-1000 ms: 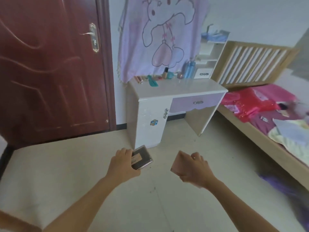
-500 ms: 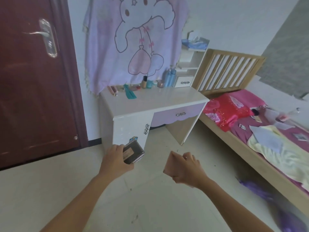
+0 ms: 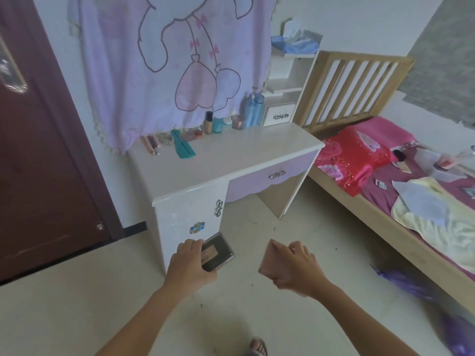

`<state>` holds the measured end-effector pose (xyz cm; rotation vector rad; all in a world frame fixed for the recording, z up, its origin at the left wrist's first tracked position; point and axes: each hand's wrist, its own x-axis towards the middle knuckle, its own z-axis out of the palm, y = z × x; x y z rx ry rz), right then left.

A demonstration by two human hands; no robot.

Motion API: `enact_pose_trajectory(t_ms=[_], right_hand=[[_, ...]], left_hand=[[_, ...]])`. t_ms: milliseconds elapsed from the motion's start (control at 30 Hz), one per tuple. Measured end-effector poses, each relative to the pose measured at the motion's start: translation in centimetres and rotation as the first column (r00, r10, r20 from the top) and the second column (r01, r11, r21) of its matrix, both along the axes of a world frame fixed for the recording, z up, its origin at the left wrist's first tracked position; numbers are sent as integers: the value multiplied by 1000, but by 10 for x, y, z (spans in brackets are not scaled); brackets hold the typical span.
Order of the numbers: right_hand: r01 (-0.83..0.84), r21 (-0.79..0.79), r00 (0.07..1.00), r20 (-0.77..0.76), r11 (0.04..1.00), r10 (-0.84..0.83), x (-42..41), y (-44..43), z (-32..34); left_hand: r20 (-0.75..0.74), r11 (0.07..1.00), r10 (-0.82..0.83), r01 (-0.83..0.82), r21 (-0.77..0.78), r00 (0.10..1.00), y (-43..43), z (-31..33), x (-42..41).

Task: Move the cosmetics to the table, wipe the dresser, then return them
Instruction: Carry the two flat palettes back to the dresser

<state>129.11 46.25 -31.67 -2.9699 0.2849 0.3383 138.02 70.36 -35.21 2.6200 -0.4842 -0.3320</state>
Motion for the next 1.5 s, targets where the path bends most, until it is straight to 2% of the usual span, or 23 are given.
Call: enact_pose_trajectory(t_ms=[200, 300, 533, 800, 1000, 1233, 1367, 1500], right_hand=[[-17, 17, 997, 73, 1000, 16, 78, -73, 8], [-50, 35, 987, 155, 998, 44, 131, -114, 25], [-205, -26, 953, 224, 978, 206, 238, -190, 56], [-247, -35, 950, 191, 969, 249, 334, -240, 49], [-251, -56, 951, 170, 966, 257, 425, -262, 43], [-273, -81, 956, 88, 959, 279, 526, -275, 35], [-346, -57, 938, 7, 936, 347, 564, -267, 9], [-462, -23, 886, -50, 887, 460, 605, -262, -16]], left_hand=[[86, 999, 10, -14, 47, 996, -55, 22, 78], [136, 998, 29, -37, 57, 990, -95, 41, 121], [211, 990, 110, -126, 68, 971, -163, 71, 199], [181, 981, 156, -174, 86, 971, -201, 53, 275], [164, 982, 160, -174, 77, 973, -224, 37, 379], [78, 976, 117, -129, 174, 990, -247, 23, 486], [37, 967, 90, -97, 235, 995, -249, 3, 515], [-10, 945, 131, -122, 302, 991, -248, -15, 537]])
